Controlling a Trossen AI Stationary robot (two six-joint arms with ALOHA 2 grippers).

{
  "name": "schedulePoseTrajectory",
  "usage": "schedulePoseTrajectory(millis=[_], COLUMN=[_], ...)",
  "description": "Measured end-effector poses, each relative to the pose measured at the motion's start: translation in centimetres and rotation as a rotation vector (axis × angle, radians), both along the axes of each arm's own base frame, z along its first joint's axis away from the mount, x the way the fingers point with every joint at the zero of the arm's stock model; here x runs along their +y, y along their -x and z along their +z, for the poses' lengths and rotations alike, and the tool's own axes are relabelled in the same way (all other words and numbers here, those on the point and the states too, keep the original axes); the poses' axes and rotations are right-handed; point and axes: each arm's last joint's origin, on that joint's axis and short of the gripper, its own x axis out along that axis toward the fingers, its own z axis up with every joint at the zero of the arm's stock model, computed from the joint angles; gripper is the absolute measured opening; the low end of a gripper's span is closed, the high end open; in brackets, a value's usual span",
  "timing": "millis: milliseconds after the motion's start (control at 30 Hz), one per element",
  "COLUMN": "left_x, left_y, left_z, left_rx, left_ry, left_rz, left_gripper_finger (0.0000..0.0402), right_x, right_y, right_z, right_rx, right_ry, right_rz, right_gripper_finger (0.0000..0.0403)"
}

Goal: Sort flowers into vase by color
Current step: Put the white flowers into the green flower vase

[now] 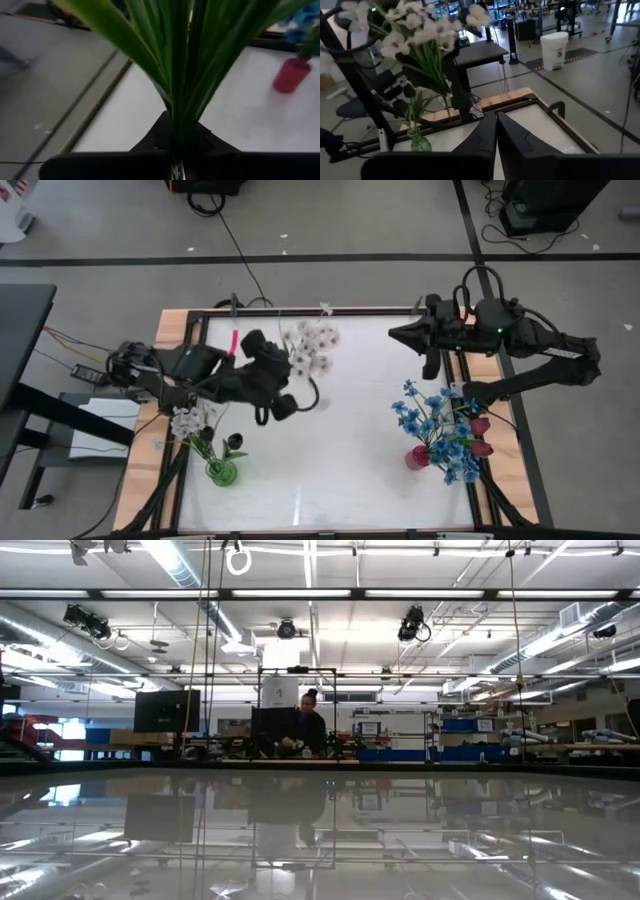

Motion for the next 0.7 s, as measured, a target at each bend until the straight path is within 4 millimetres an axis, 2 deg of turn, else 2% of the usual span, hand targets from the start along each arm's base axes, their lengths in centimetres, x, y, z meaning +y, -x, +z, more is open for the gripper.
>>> schedulePoseTrajectory(millis=[200, 267, 367, 600, 700], left_x=[-0.2, -0.3, -0.3, -1.0, -1.7], left_y=[-0.8, -0.2, 1.8, 7.8, 9.7], left_z=[-2.2, -2.0, -1.2, -1.2, -0.9], left_rx=[-0.046, -0.096, -0.167, -0.304, -0.373], left_ry=[0.102, 0.129, 0.139, 0.191, 0.210], left_rz=[-0.095, -0.110, -0.122, -0.231, -0.411], left_gripper_finger=[0.0019, 0.0019, 0.0020, 0.0021, 0.0021], right_x=[0.0, 0.0, 0.0, 0.0, 0.0], right_y=[0.0, 0.0, 0.0, -0.1, -0.1], right_z=[0.0, 0.0, 0.0, 0.3, 0.3], right_rx=[0.003, 0.000, -0.001, -0.023, -0.025], right_ry=[0.032, 0.029, 0.029, 0.029, 0.029], right_rz=[-0.010, -0.010, -0.010, -0.010, -0.010], right_gripper_finger=[0.0024, 0.0024, 0.0023, 0.0025, 0.0024])
